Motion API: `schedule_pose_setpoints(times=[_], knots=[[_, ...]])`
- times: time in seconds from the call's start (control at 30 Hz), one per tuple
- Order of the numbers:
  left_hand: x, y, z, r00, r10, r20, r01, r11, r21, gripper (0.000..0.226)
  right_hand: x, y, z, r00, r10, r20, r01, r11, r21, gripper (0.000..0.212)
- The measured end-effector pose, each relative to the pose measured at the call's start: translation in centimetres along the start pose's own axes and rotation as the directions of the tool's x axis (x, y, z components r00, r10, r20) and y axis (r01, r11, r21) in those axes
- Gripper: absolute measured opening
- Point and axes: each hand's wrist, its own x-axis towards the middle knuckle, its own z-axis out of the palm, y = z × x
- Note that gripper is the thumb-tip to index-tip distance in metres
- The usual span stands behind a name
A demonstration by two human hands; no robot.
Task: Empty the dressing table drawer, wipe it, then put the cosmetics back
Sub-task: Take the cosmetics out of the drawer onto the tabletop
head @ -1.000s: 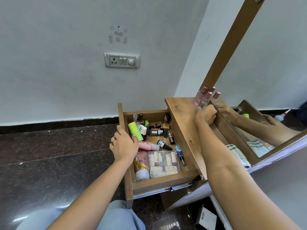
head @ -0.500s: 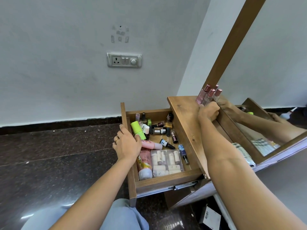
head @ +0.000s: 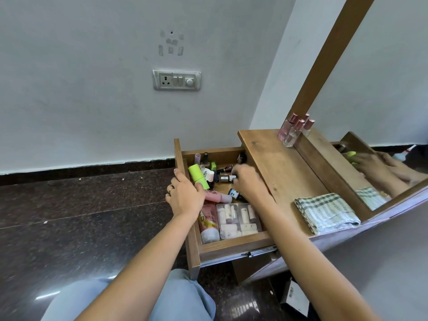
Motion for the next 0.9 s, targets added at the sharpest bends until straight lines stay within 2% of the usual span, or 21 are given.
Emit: schedule_pose_setpoints(times=[0.03,0.1,0.27,0.53,0.63,0.73,0.83,0.9], knots=[[0.0,0.0,0.0,1.000,-0.002,0.001,0.002,1.000,-0.001,0.076,-0.3,-0.2,1.2,0.993,-0.015,0.119,0.024,0.996,-0.081,0.029],[-0.1,0.1,-0.1,1.000,-0.004,0.004,0.004,1.000,0.000,0.075,-1.2,-0.6,2.6,0.974,0.013,0.224,0.034,0.978,-0.204,0.029],[-0.1,0.0,0.0,1.000,-0.011,0.006,0.011,1.000,-0.006,0.075,-1.3,0.4,4.2,0.977,0.072,0.203,-0.017,0.965,-0.260,0.028],[0.0,0.1,0.2,1.000,-0.007,0.004,0.007,1.000,0.007,0.075,-1.2,1.4,5.3,0.987,0.083,0.134,-0.037,0.948,-0.315,0.028],[0.0,0.0,0.1,1.000,-0.004,0.003,0.004,1.000,0.007,0.074,-1.3,1.7,5.7,0.989,0.083,0.125,-0.052,0.970,-0.239,0.026],[0.0,0.1,0.0,1.000,-0.001,0.002,0.001,1.000,0.009,0.074,-1.1,2.1,6.0,0.989,0.097,0.112,-0.096,0.995,-0.017,0.030],[0.0,0.0,0.0,1.000,0.000,0.008,0.000,1.000,-0.008,0.073,-1.2,1.8,5.7,0.989,-0.079,0.124,0.061,0.987,0.147,0.044],[-0.1,-0.1,-0.1,1.000,0.003,0.008,-0.003,1.000,-0.022,0.072,-1.4,1.2,5.2,0.955,-0.196,0.224,0.152,0.967,0.203,0.047]])
